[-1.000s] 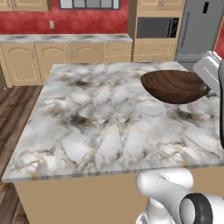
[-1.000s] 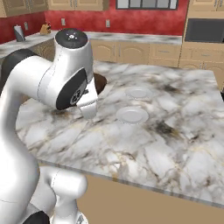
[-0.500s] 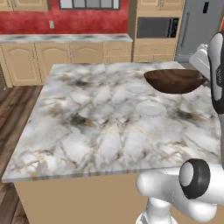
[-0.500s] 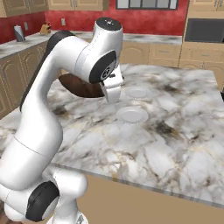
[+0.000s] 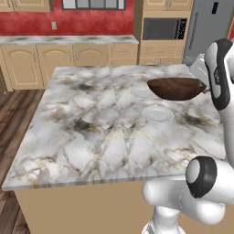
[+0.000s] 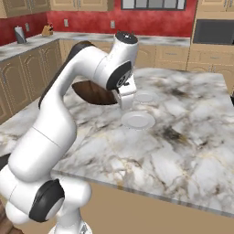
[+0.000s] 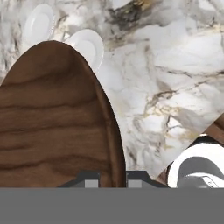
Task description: Move the bowls from the cabinet to the plates on the dining table.
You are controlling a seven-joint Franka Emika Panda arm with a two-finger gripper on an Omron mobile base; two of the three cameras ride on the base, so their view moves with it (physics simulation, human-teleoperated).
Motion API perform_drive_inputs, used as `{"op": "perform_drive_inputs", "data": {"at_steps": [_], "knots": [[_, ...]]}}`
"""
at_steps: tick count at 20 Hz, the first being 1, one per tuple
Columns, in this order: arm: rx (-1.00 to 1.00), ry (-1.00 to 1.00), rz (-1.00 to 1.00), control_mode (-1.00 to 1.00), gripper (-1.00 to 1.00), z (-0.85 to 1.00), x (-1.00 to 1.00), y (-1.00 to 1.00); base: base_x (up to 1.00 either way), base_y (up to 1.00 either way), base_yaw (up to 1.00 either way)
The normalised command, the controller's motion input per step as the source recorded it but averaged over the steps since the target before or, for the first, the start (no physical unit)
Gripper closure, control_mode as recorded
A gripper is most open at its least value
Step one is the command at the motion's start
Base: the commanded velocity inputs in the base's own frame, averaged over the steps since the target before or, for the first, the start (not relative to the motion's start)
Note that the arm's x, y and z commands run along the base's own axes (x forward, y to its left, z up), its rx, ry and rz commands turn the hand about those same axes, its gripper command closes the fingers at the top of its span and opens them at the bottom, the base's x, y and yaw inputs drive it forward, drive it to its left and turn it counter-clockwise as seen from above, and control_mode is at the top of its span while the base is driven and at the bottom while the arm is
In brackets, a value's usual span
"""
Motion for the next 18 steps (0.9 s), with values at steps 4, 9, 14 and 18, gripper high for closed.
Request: {"op": "perform_drive_inputs", "data": {"at_steps": [4,9,14,18], "knots": [[0.0,-0.05,0.0,-1.0,1.0,-0.95,0.33,-0.2,0.0,0.0,0.0],[0.0,-0.08,0.0,-1.0,1.0,-0.48,0.45,-0.27,0.0,0.0,0.0],[0.0,0.0,0.0,-1.0,1.0,0.0,0.58,-0.49,0.0,0.0,0.0],[0.0,0.02,0.0,-1.0,1.0,0.0,0.53,-0.36,0.0,0.0,0.0]]}}
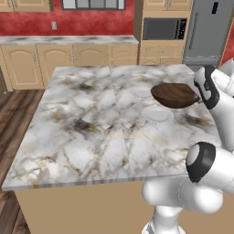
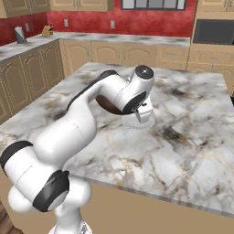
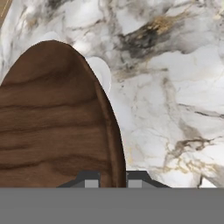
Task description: Move the bowls from the cabinet to the plates on the dining table.
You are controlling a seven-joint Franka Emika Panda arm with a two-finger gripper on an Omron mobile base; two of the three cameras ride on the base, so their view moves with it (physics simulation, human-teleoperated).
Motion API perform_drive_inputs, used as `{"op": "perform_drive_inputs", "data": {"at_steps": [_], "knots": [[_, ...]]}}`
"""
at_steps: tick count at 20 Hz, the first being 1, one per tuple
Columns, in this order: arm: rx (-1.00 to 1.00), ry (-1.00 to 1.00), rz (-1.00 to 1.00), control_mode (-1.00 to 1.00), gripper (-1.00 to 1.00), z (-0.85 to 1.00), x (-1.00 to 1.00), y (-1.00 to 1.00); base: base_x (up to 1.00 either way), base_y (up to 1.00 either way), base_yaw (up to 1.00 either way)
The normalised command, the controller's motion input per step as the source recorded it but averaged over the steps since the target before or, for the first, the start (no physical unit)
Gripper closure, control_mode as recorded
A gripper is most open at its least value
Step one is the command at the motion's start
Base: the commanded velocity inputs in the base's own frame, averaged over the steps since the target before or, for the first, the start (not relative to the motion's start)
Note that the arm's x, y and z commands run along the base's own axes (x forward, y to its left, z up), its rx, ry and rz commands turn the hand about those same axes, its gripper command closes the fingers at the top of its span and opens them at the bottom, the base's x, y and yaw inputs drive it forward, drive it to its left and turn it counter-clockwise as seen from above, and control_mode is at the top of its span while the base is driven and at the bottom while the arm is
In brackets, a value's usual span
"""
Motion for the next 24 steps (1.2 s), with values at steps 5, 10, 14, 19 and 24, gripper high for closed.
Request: {"op": "perform_drive_inputs", "data": {"at_steps": [5,10,14,19,24], "knots": [[0.0,0.04,0.0,-1.0,1.0,0.0,0.32,-0.19,0.0,0.0,0.0],[0.0,0.04,0.0,-1.0,1.0,-0.05,0.49,0.0,0.0,0.0,0.0],[0.0,0.01,0.0,-1.0,1.0,-0.19,0.64,0.0,0.0,0.0,0.0],[0.0,0.0,0.0,-1.0,1.0,-0.21,0.69,0.0,0.0,0.0,0.0],[0.0,0.0,0.0,-1.0,1.0,-0.11,0.44,0.0,0.0,0.0,0.0]]}}
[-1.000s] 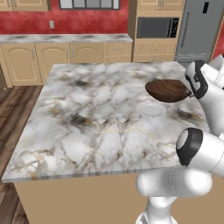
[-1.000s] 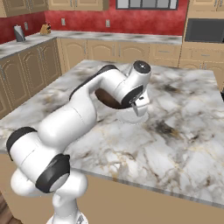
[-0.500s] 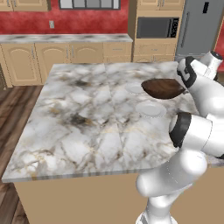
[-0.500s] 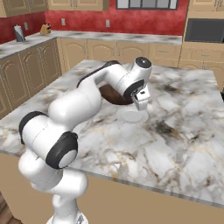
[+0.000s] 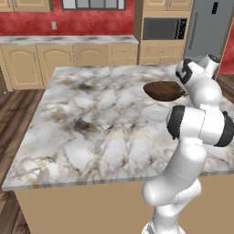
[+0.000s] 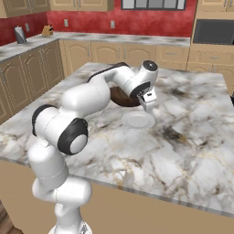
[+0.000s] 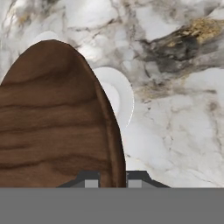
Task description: Move the bowls from the cabinet to the plates on the dining table.
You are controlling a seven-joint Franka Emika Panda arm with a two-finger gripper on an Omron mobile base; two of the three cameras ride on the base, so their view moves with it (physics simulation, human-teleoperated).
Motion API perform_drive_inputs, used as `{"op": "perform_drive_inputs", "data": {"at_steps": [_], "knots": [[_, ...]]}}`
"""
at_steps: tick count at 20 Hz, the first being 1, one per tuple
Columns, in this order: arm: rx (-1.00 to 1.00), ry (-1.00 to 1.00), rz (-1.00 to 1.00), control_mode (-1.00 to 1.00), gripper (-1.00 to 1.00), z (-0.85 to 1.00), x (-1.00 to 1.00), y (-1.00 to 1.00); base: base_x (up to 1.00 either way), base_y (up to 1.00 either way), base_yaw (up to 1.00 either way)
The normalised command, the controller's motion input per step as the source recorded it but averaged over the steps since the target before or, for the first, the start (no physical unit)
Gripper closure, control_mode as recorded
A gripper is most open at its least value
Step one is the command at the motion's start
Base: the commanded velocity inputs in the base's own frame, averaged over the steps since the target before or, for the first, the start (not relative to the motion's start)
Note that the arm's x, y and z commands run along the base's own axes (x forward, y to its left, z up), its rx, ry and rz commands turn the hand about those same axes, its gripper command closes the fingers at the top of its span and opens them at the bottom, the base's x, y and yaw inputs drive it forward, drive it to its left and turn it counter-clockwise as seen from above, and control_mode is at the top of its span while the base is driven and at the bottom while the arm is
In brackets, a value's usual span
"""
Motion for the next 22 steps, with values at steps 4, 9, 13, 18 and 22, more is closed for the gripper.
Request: {"op": "perform_drive_inputs", "data": {"at_steps": [4,9,13,18,22], "knots": [[0.0,0.0,0.0,-1.0,1.0,-0.08,0.03,0.0,0.0,0.0,0.0],[0.0,0.0,0.0,-1.0,1.0,-0.32,0.02,-0.03,0.0,0.0,0.0],[0.0,0.0,0.0,-1.0,1.0,-0.52,0.03,0.0,0.0,0.0,0.0],[0.0,0.0,0.0,-1.0,1.0,-0.38,0.2,0.0,0.0,0.0,0.0],[0.0,0.0,0.0,-1.0,1.0,-0.34,0.29,0.0,0.0,0.0,0.0]]}}
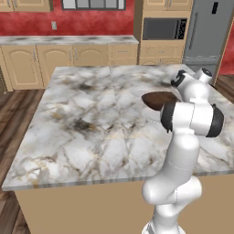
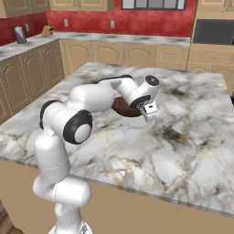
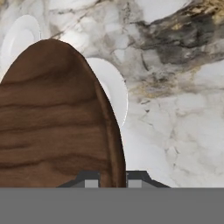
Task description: Move the bowls from the cabinet to the plates on the dining table.
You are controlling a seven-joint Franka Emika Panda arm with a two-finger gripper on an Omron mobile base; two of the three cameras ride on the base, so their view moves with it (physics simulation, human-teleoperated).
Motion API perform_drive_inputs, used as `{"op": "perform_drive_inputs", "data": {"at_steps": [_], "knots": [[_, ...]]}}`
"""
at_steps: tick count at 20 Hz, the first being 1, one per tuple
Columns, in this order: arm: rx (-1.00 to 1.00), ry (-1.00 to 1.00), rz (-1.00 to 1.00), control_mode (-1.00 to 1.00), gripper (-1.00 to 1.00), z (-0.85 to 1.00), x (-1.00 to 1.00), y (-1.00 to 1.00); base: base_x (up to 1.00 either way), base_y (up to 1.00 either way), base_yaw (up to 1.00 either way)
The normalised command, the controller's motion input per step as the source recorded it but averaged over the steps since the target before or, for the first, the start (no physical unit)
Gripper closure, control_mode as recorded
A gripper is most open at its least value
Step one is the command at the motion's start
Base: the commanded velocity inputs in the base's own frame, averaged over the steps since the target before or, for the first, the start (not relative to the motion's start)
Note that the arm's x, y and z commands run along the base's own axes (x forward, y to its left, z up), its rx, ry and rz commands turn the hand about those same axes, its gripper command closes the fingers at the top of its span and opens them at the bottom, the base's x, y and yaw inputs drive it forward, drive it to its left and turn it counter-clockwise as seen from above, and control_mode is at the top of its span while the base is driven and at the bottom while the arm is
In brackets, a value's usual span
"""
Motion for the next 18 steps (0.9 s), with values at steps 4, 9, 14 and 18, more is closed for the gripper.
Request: {"op": "perform_drive_inputs", "data": {"at_steps": [4,9,14,18], "knots": [[0.0,0.0,0.0,-1.0,1.0,-0.21,0.4,-0.05,0.0,0.0,0.0],[0.0,0.0,0.0,-1.0,1.0,-0.13,0.31,-0.1,0.0,0.0,0.0],[0.0,0.0,0.0,-1.0,1.0,-0.14,0.17,-0.14,0.0,0.0,0.0],[0.0,0.0,0.0,-1.0,1.0,-0.13,0.23,-0.02,0.0,0.0,0.0]]}}
